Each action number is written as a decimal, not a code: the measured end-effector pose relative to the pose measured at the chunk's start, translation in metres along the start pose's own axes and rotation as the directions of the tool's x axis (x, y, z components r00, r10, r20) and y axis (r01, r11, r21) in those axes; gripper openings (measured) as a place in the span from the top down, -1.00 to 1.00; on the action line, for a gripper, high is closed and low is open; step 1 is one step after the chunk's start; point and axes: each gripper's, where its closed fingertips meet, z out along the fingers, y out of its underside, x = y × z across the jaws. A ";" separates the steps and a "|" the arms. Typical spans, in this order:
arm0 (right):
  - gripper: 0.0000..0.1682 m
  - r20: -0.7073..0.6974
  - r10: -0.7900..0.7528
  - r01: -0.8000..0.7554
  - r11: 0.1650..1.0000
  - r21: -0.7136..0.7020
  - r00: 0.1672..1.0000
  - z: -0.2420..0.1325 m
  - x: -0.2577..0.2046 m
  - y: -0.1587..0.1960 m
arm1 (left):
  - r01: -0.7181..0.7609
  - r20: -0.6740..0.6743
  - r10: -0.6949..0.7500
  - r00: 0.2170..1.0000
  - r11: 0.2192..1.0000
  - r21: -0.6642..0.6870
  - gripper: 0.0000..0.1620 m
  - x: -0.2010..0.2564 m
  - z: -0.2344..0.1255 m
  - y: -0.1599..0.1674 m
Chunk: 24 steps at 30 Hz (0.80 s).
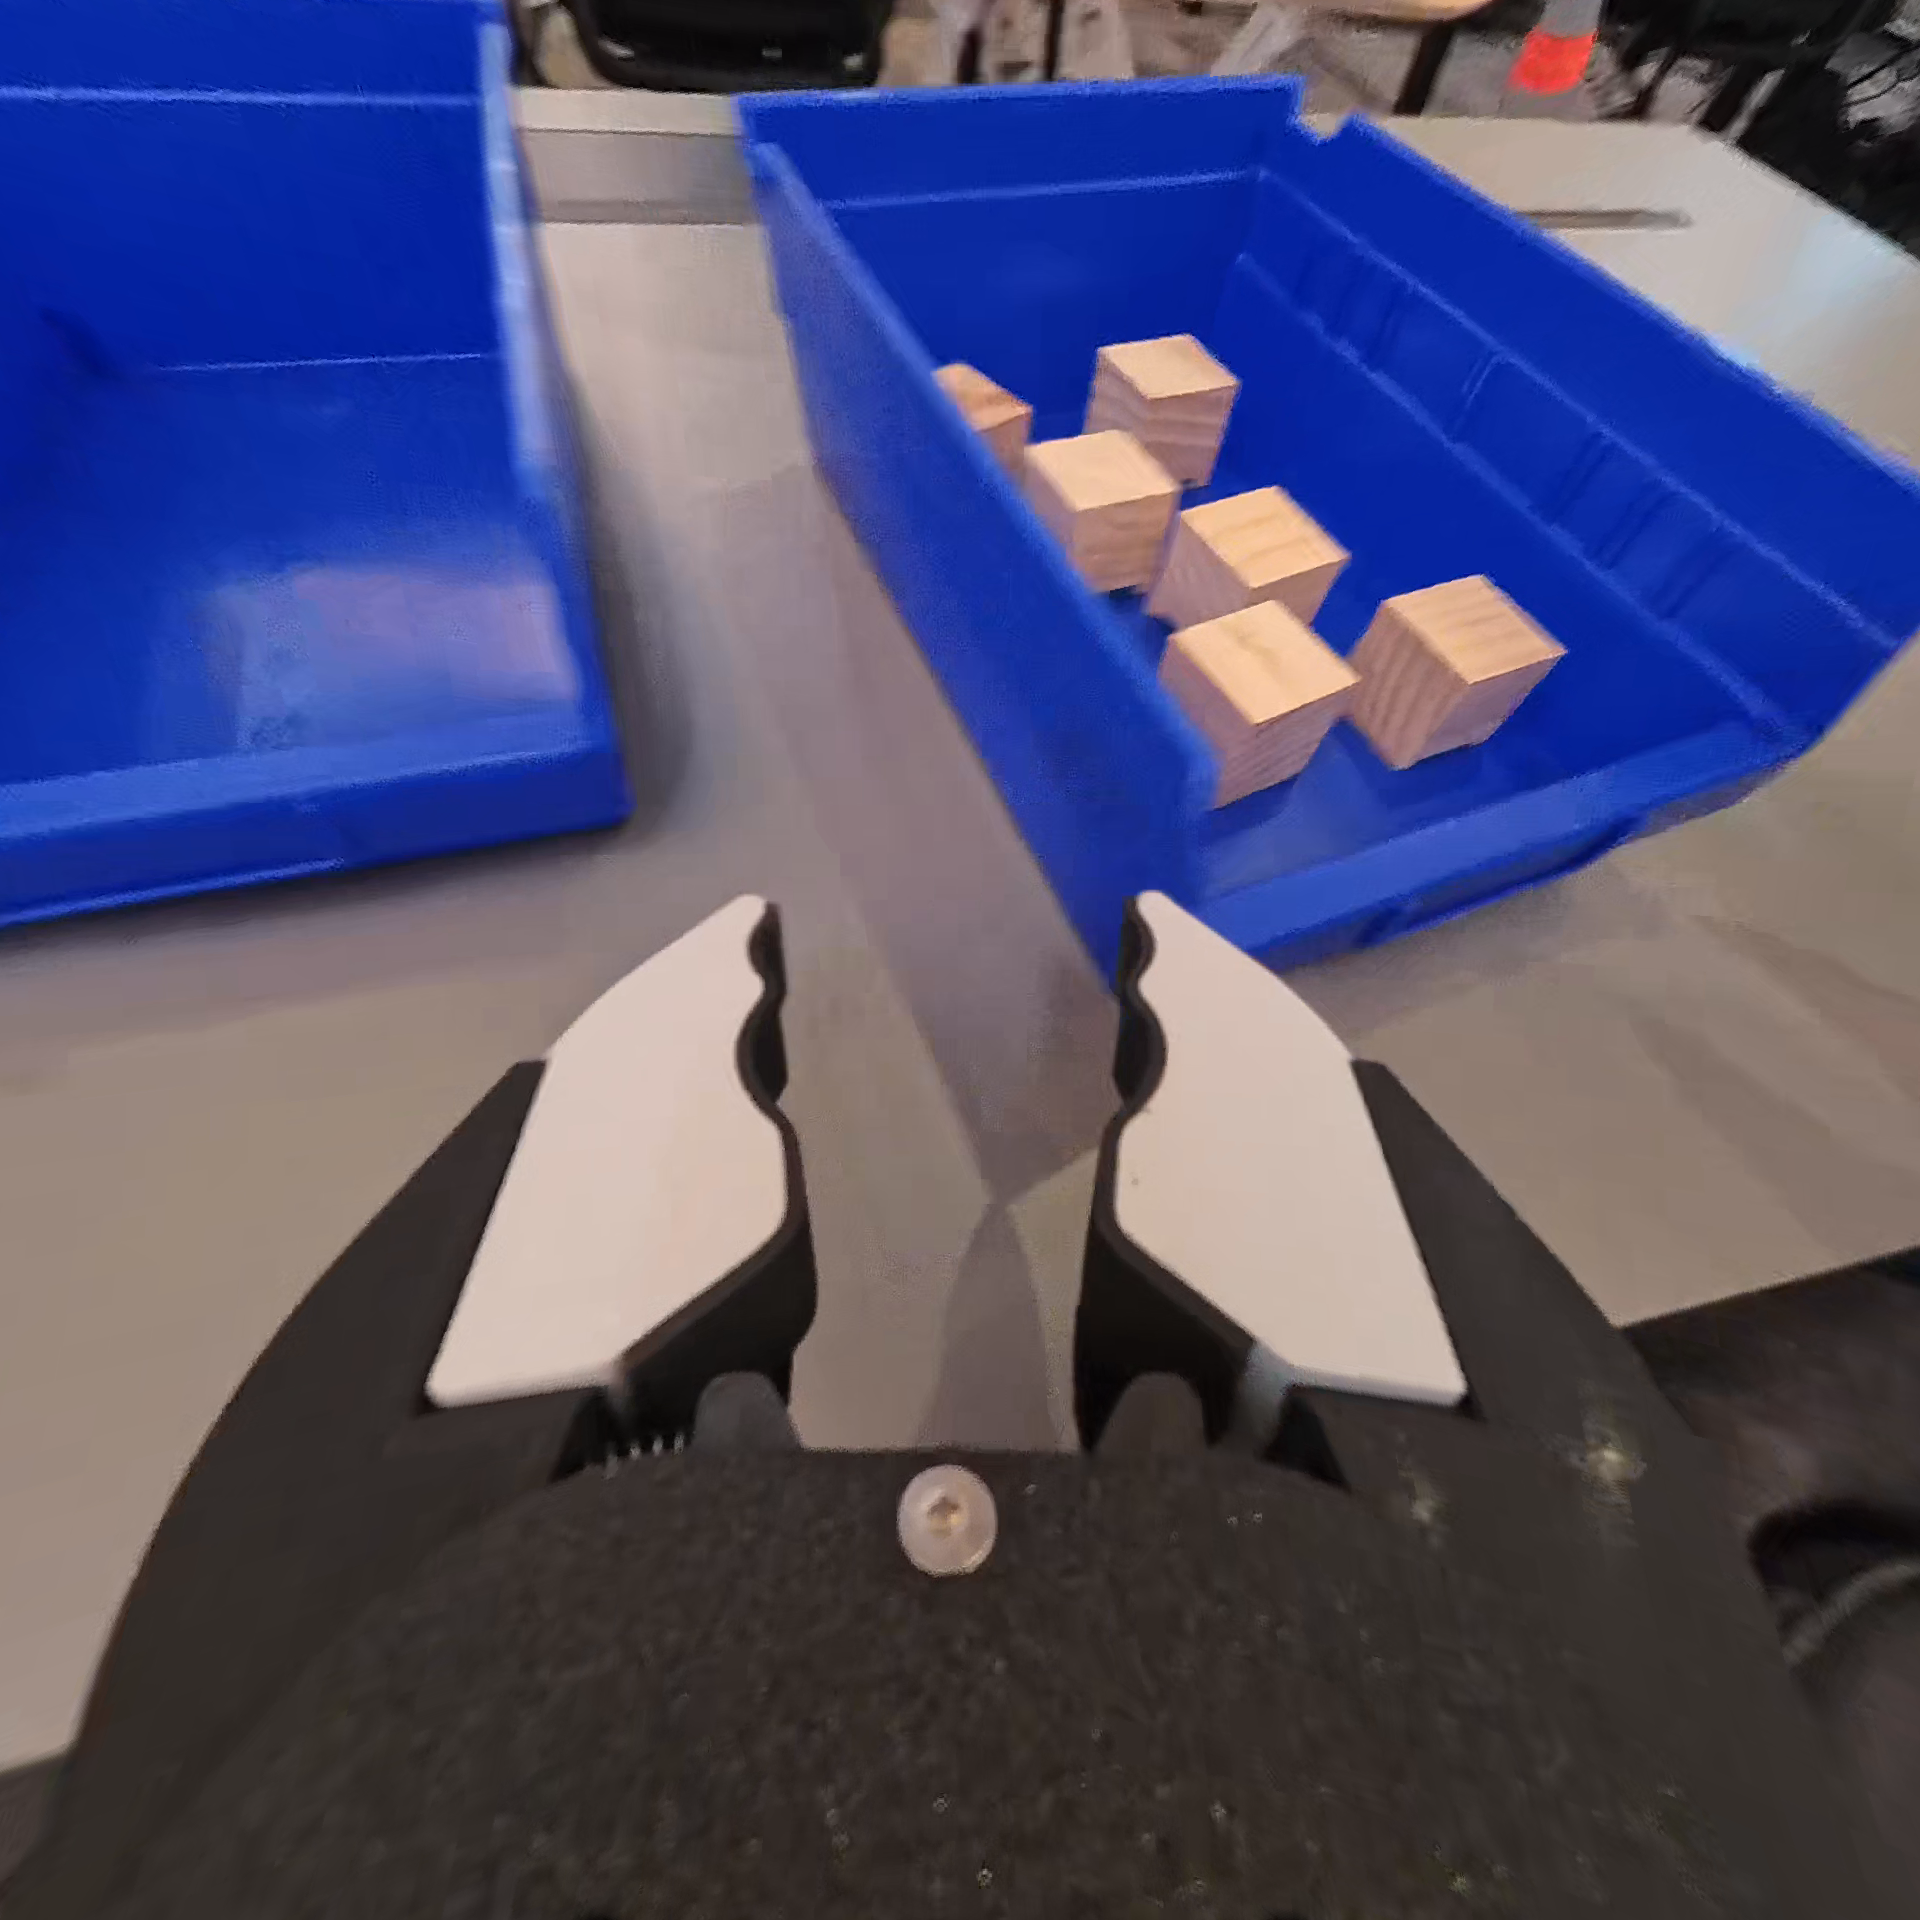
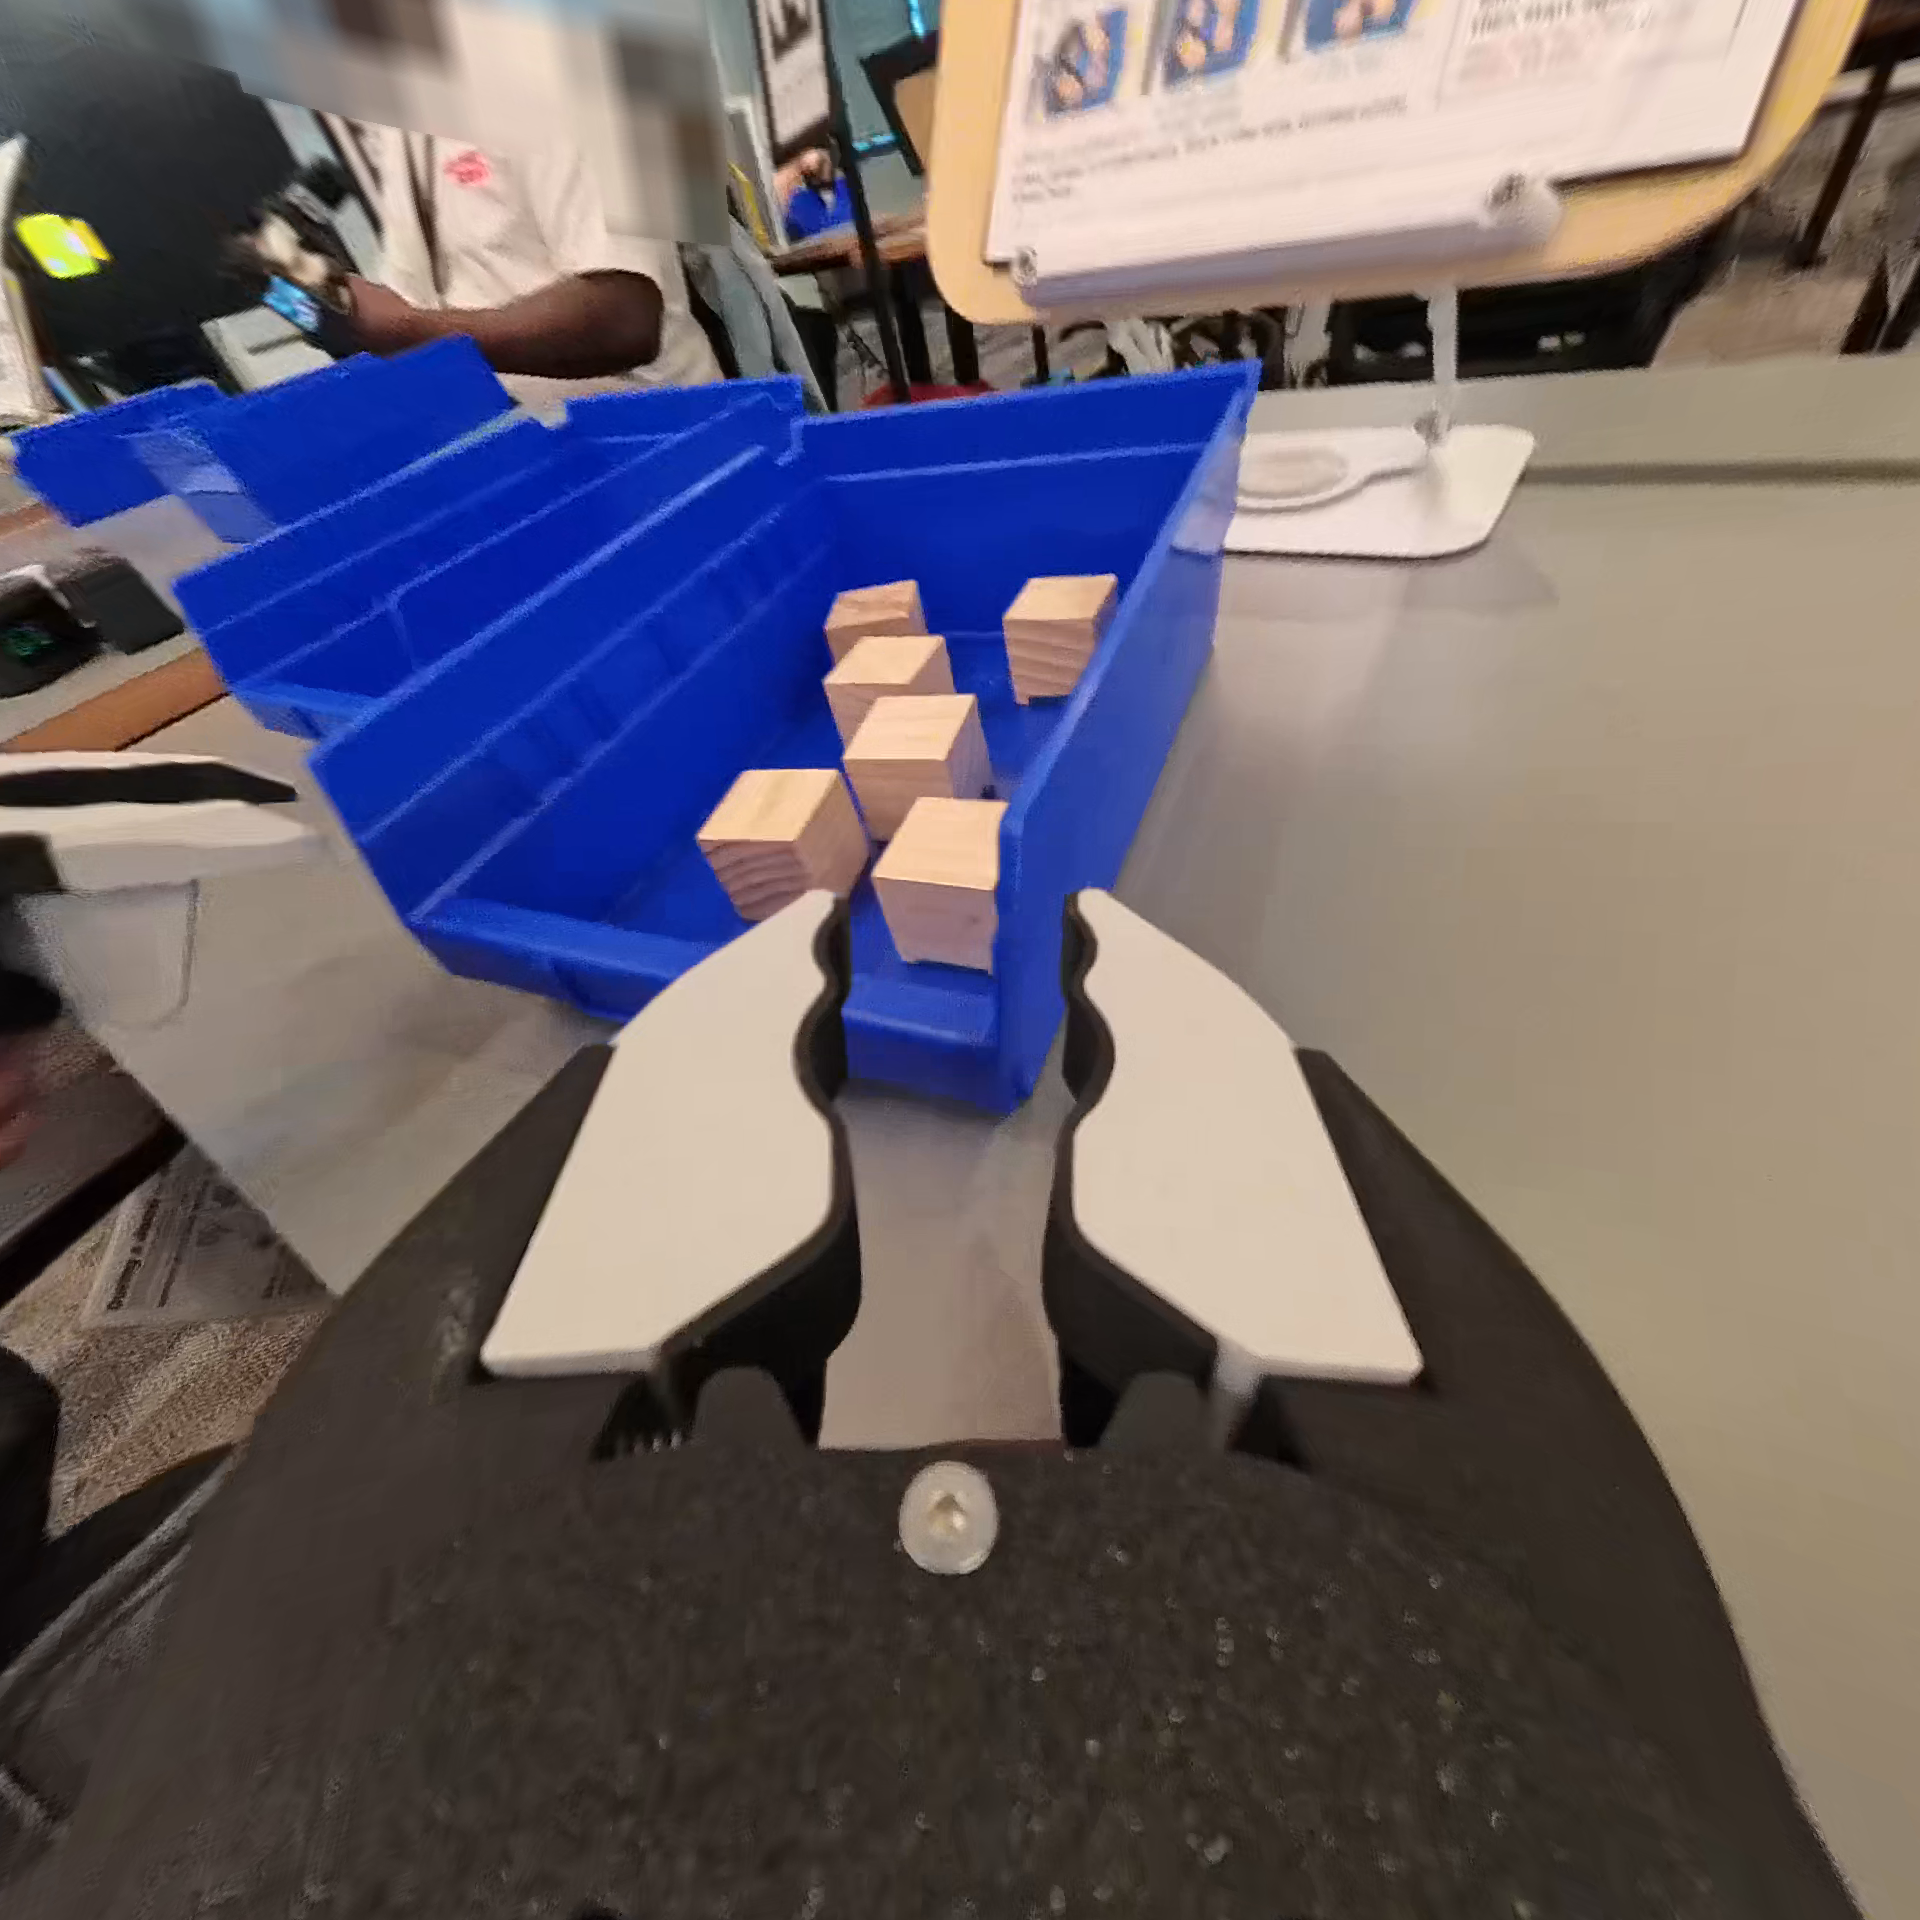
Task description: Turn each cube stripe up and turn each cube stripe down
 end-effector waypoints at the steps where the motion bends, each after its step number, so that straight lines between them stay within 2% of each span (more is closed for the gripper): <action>1: 0.55 0.007 -0.014 0.014 1.000 0.013 1.000 -0.007 -0.003 -0.002 | -0.014 0.036 0.014 0.999 1.000 -0.001 0.30 -0.015 -0.006 0.001; 6: 0.61 0.056 -0.060 0.059 0.998 0.020 0.997 -0.016 -0.020 0.004 | 0.026 0.144 -0.025 0.989 1.000 -0.004 0.29 -0.086 -0.025 0.005; 12: 0.67 0.131 -0.059 0.066 0.997 -0.049 0.990 -0.005 -0.038 0.022 | 0.115 0.401 -0.128 0.907 0.992 0.057 0.21 -0.222 -0.026 -0.023; 15: 0.67 0.150 -0.096 0.104 0.993 -0.050 0.984 -0.003 -0.047 0.024 | 0.194 0.395 -0.205 0.895 0.979 0.069 0.18 -0.263 -0.010 -0.028; 19: 0.68 0.164 -0.114 0.126 0.990 -0.065 0.980 -0.001 -0.053 0.030 | 0.247 0.322 -0.248 0.914 0.968 0.043 0.06 -0.283 0.018 -0.027; 20: 0.68 0.169 -0.113 0.126 0.990 -0.070 0.979 -0.001 -0.054 0.031 | 0.248 0.314 -0.248 0.916 0.968 0.039 0.10 -0.286 0.023 -0.026; 21: 0.69 0.173 -0.110 0.125 0.989 -0.075 0.979 0.000 -0.056 0.033 | 0.248 0.305 -0.243 0.921 0.969 0.024 0.23 -0.287 0.027 -0.023; 24: 0.69 0.192 -0.106 0.124 0.988 -0.088 0.976 0.002 -0.062 0.036 | 0.242 0.223 -0.233 0.947 0.970 -0.010 0.94 -0.277 0.038 -0.018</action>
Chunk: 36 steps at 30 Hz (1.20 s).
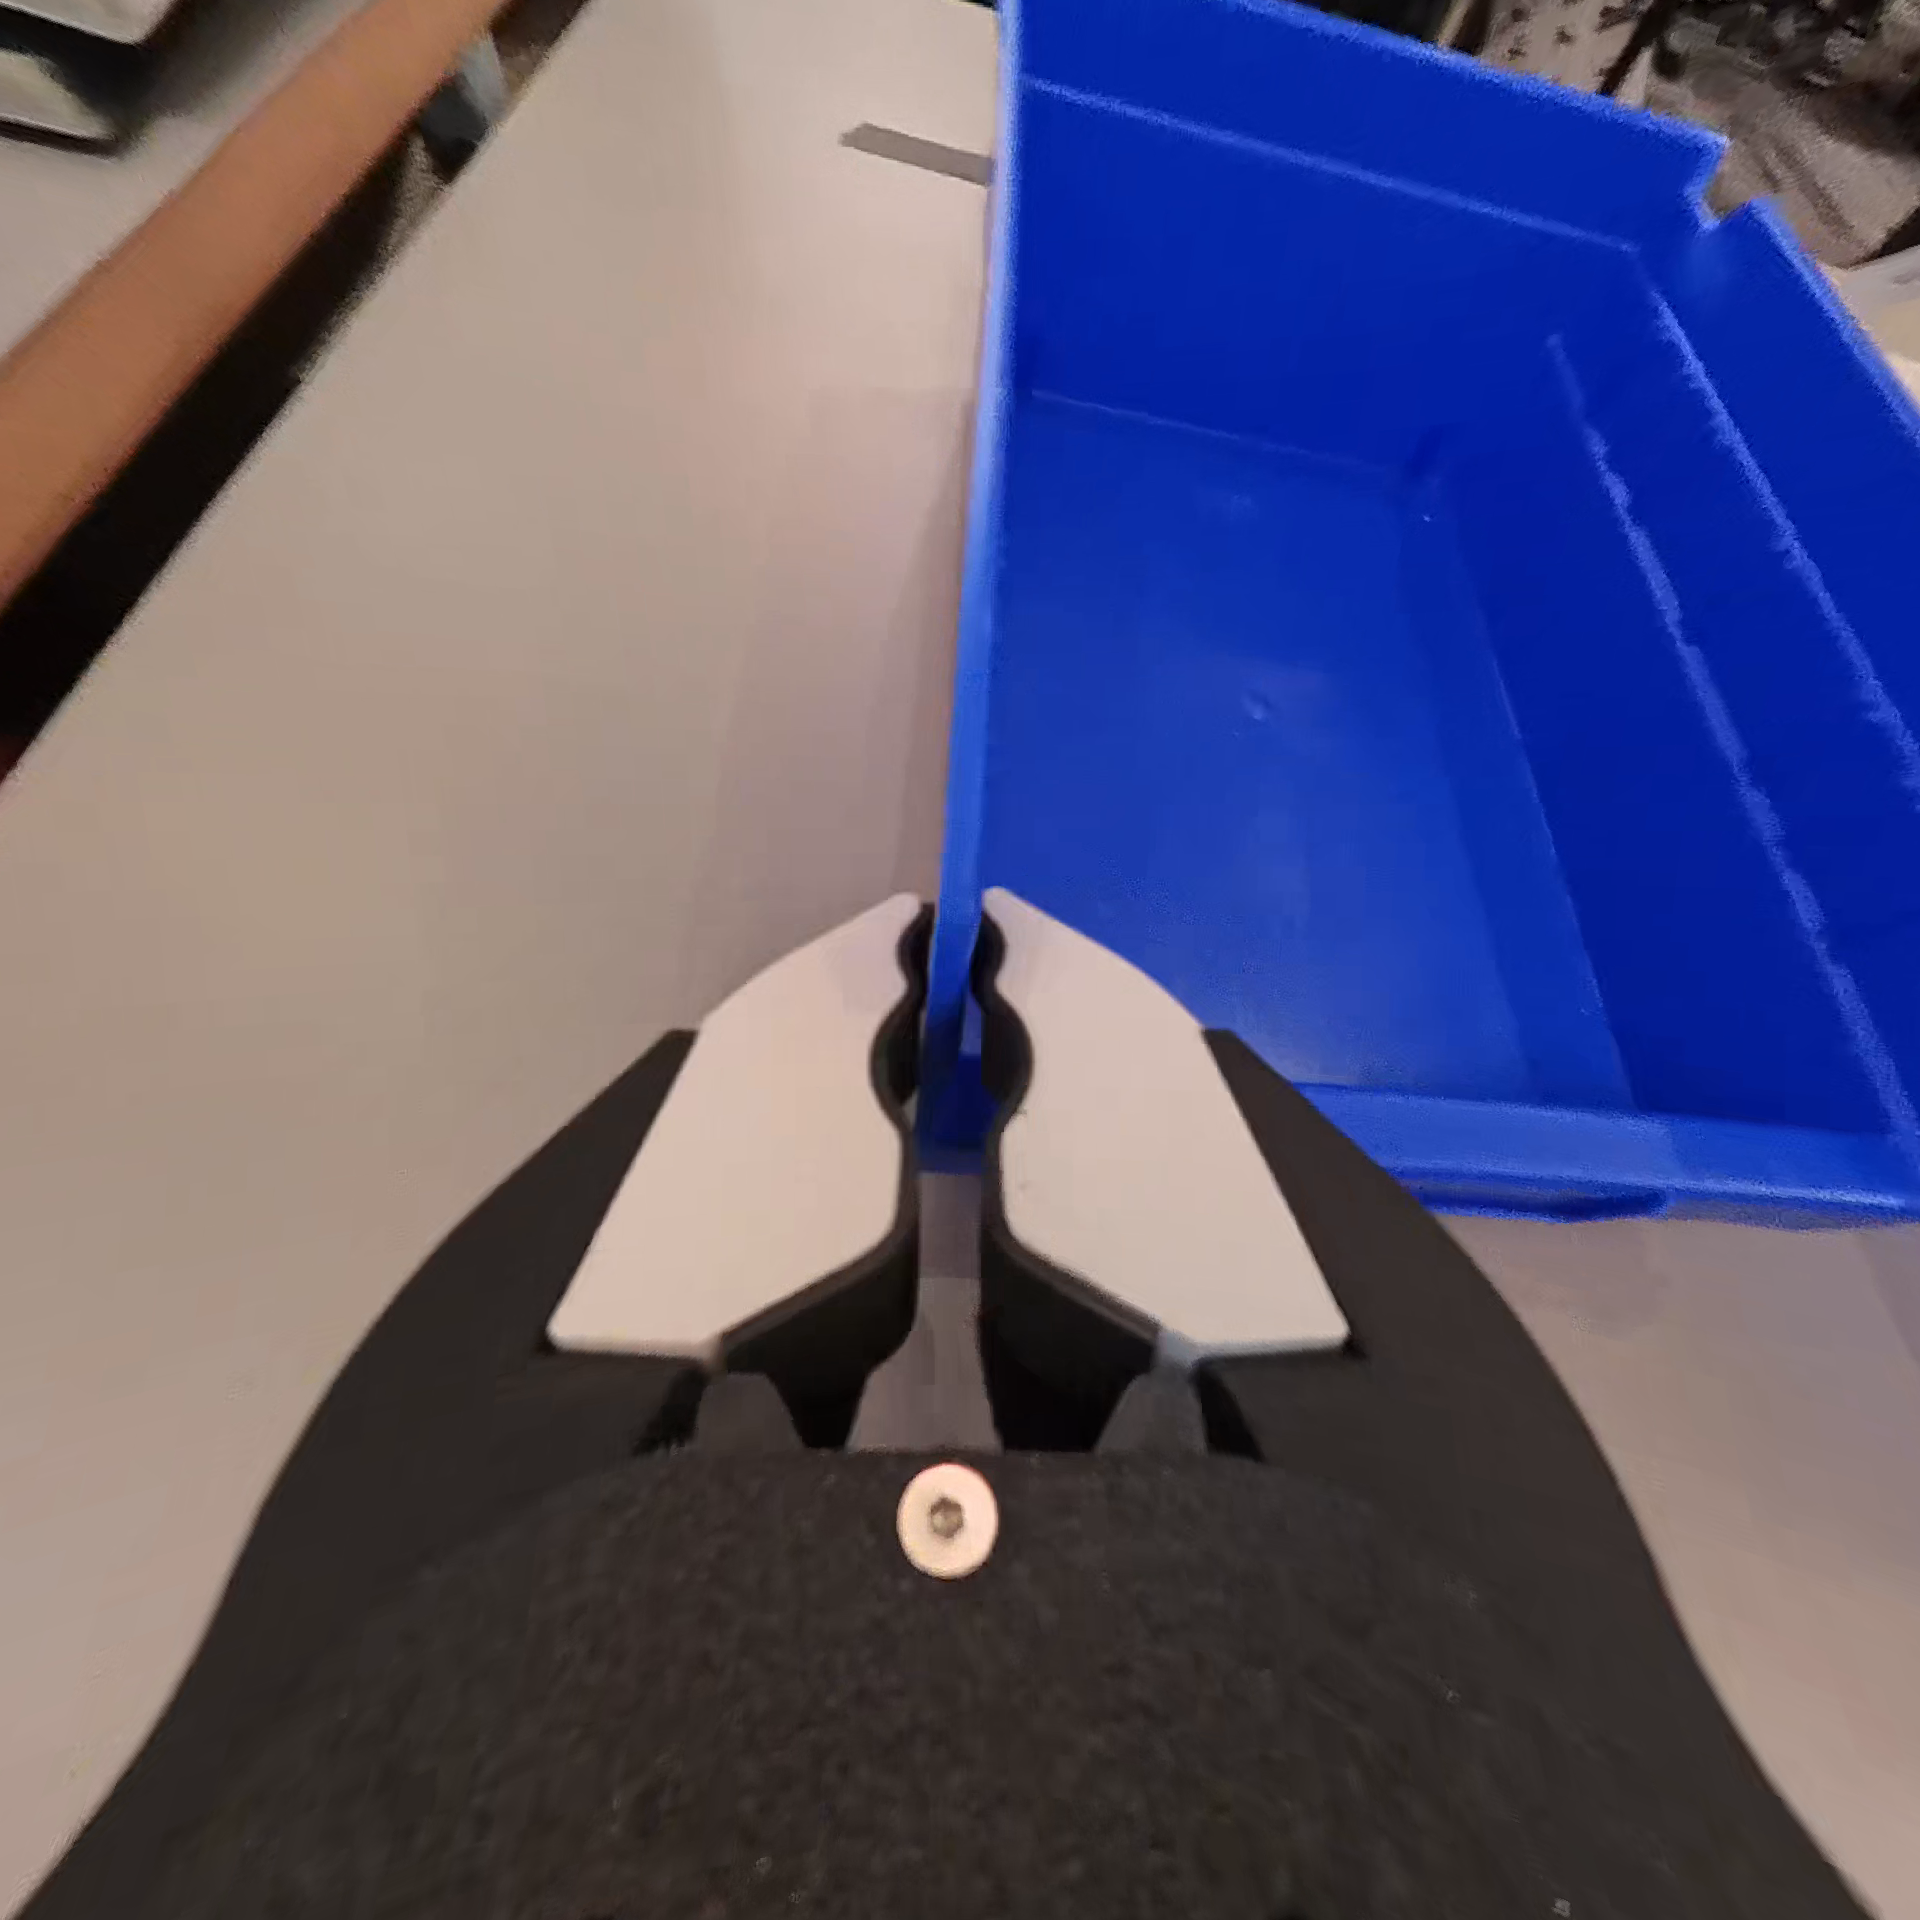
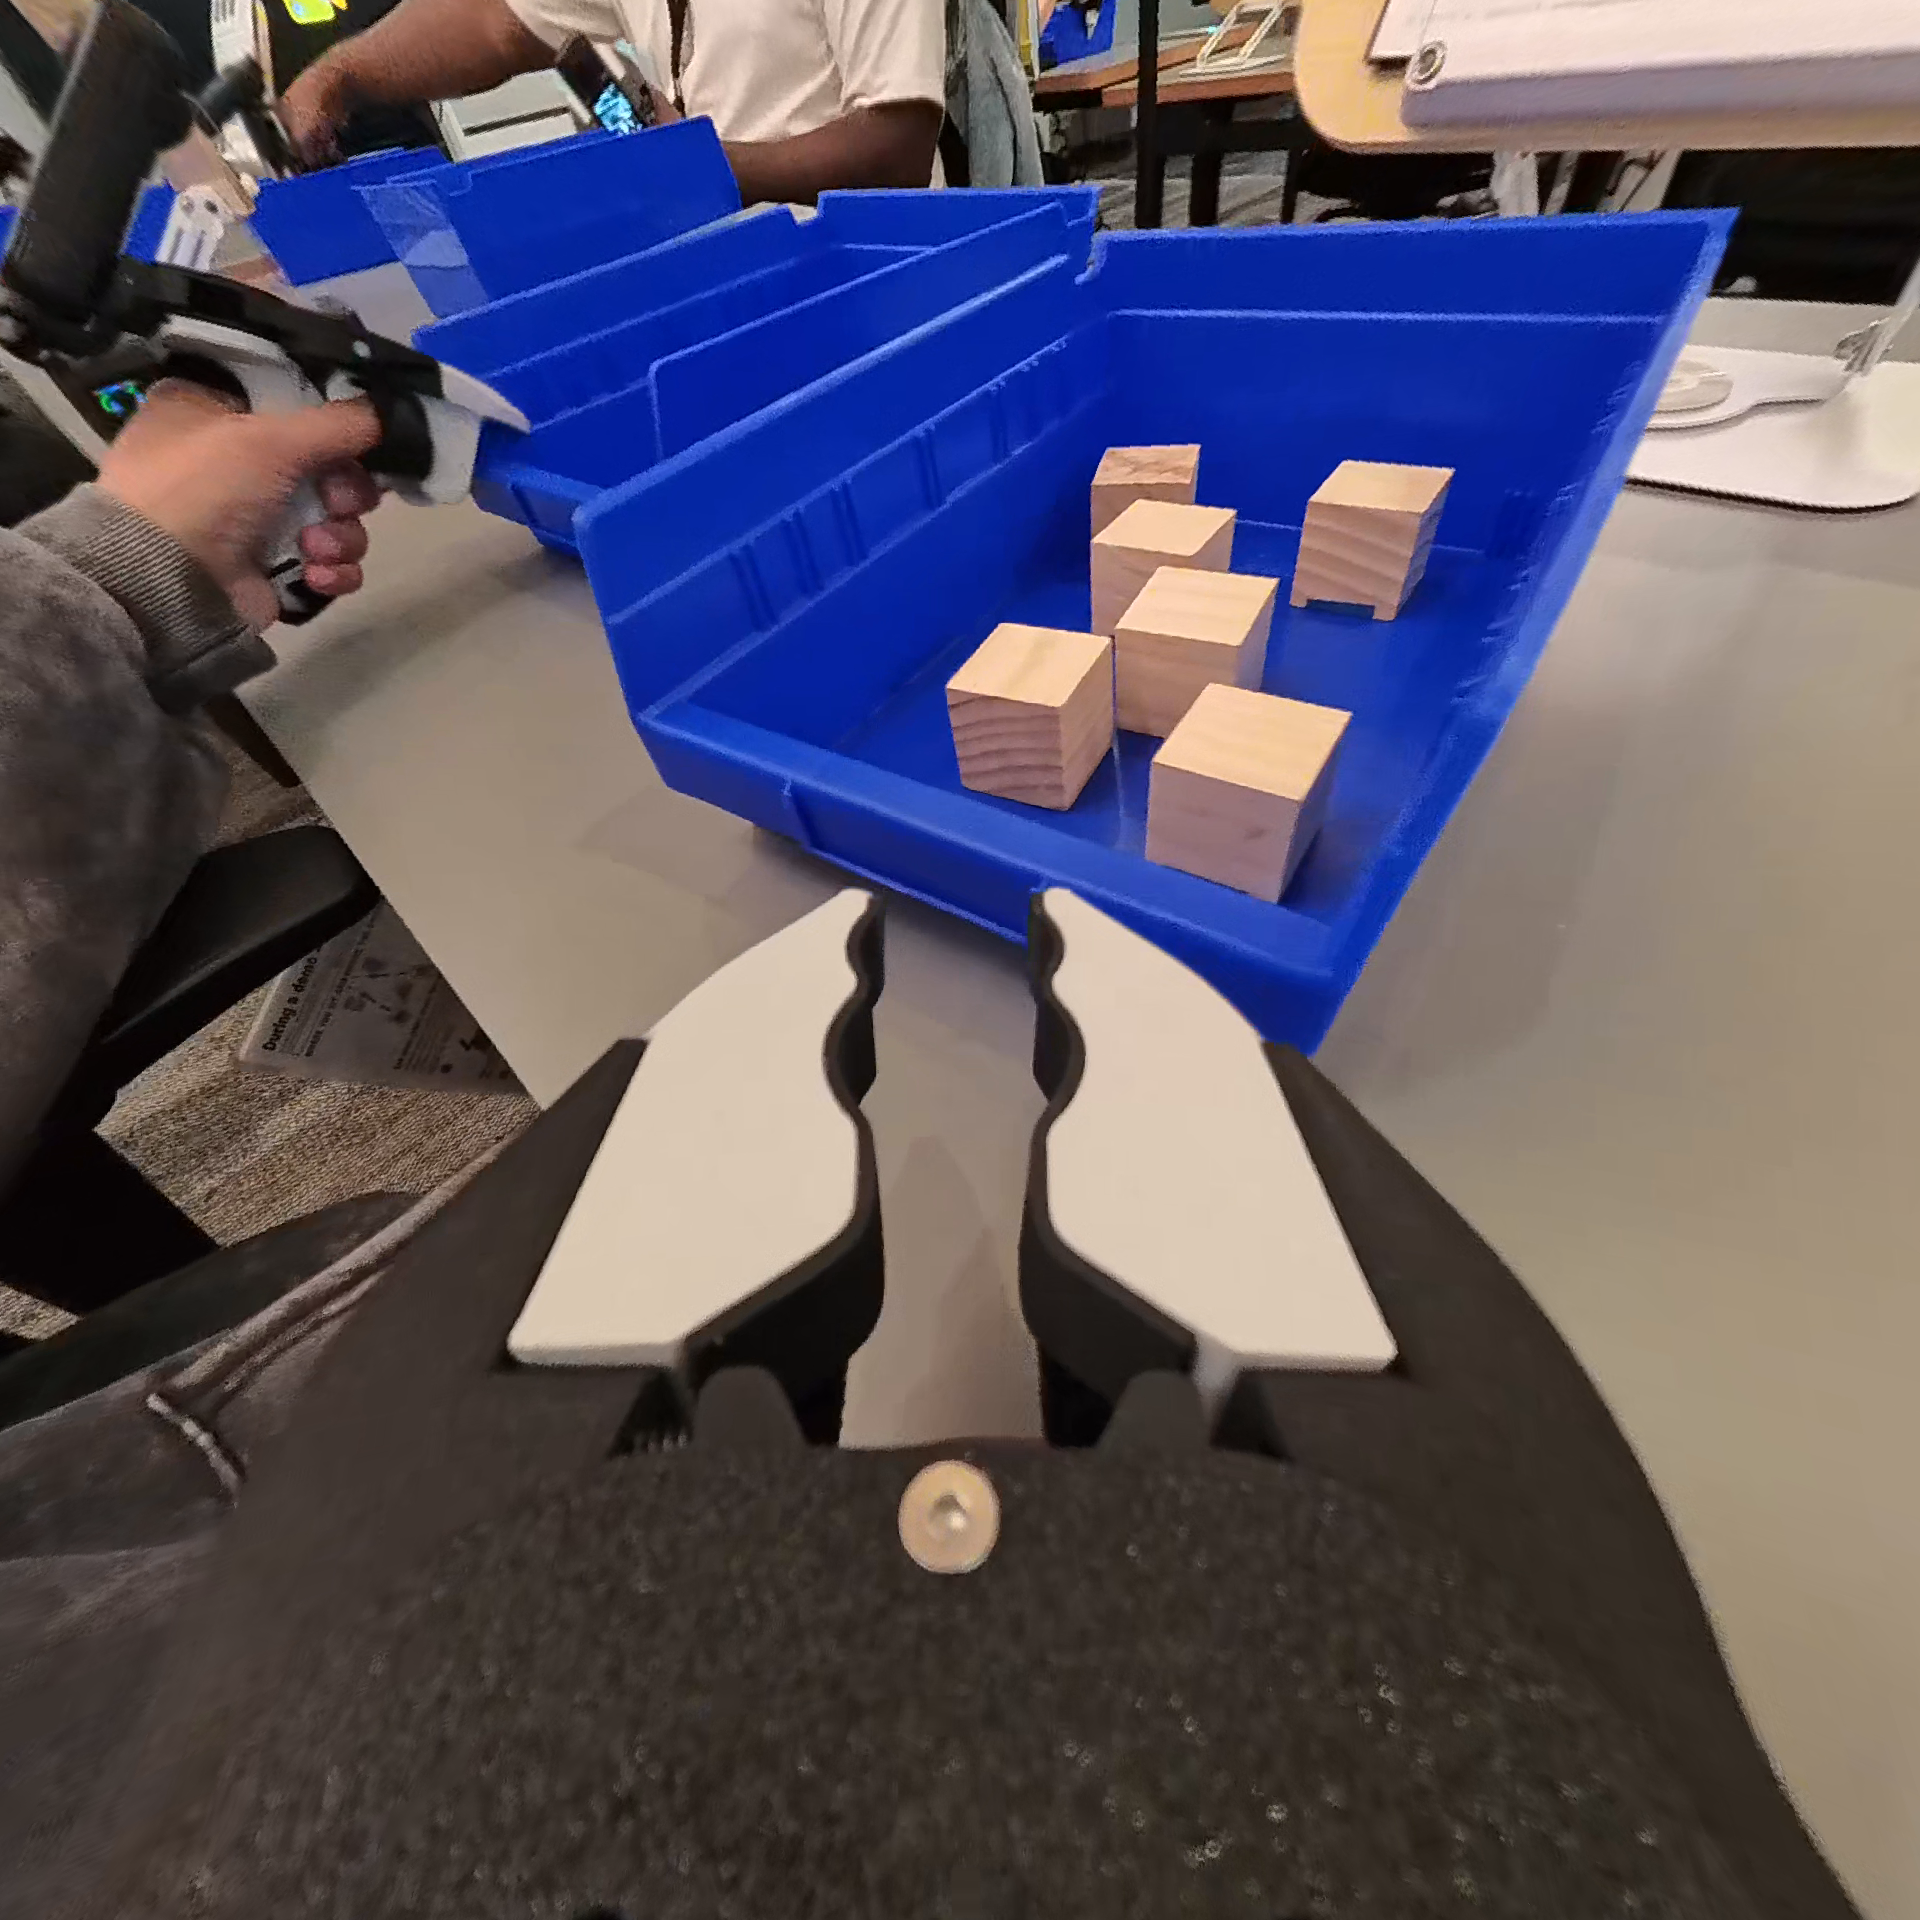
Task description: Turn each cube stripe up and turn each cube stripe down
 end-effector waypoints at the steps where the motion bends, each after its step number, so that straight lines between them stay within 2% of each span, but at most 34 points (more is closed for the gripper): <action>1: 0.69 0.009 -0.001 0.001 1.000 -0.005 1.000 0.002 -0.004 0.001 | 0.006 -0.007 -0.006 1.000 1.000 0.009 0.95 0.001 0.000 0.001; 4: 0.68 0.070 -0.007 0.009 1.000 -0.023 0.998 0.011 -0.030 0.003 | 0.001 0.011 -0.001 1.000 1.000 0.017 0.96 0.006 -0.012 0.009; 8: 0.59 0.141 -0.089 0.101 0.992 -0.081 0.986 0.038 -0.085 0.005 | -0.009 0.082 0.006 0.997 1.000 0.027 0.96 0.015 -0.046 0.033; 10: 0.45 0.149 -0.136 0.147 0.987 -0.070 0.979 0.055 -0.110 -0.005 | -0.014 0.113 0.009 0.994 0.999 0.041 0.96 0.018 -0.068 0.047; 14: 0.37 0.157 -0.154 0.166 0.984 -0.066 0.976 0.092 -0.155 -0.028 | 0.016 0.126 -0.026 0.992 0.997 0.077 0.96 0.019 -0.115 0.076; 18: 0.38 0.091 -0.120 0.130 0.985 -0.111 0.989 0.128 -0.163 -0.031 | 0.038 0.088 -0.046 0.995 0.995 0.097 0.96 0.021 -0.151 0.099; 20: 0.42 0.125 -0.077 0.098 0.980 -0.171 0.989 0.141 -0.173 -0.019 | 0.039 0.067 -0.046 0.997 0.994 0.105 0.95 0.024 -0.164 0.107; 21: 0.49 0.151 -0.072 0.099 0.978 -0.182 0.986 0.145 -0.179 -0.015 | 0.030 0.061 -0.037 0.997 0.993 0.112 0.95 0.027 -0.169 0.110; 23: 0.67 0.093 -0.104 0.119 0.979 -0.167 0.990 0.148 -0.177 -0.018 | -0.009 0.081 -0.002 0.997 0.991 0.133 0.94 0.032 -0.177 0.115; 25: 0.79 0.024 -0.177 0.179 0.978 -0.109 0.984 0.144 -0.173 -0.033 | -0.042 0.111 0.020 0.994 0.979 0.199 0.95 0.038 -0.188 0.111; 27: 0.83 -0.004 -0.180 0.180 0.983 -0.021 0.984 0.133 -0.172 -0.054 | -0.080 0.127 0.043 0.991 0.952 0.294 0.94 0.048 -0.204 0.097; 31: 0.88 -0.105 -0.213 0.228 0.961 0.155 0.971 0.097 -0.154 -0.106 | -0.243 0.211 0.164 0.963 0.870 0.429 0.94 0.088 -0.232 0.051; 36: 0.90 -0.259 -0.137 0.211 0.936 0.283 0.956 0.028 -0.081 -0.172 | -0.231 0.078 0.226 0.971 0.810 0.538 0.94 0.185 -0.227 -0.022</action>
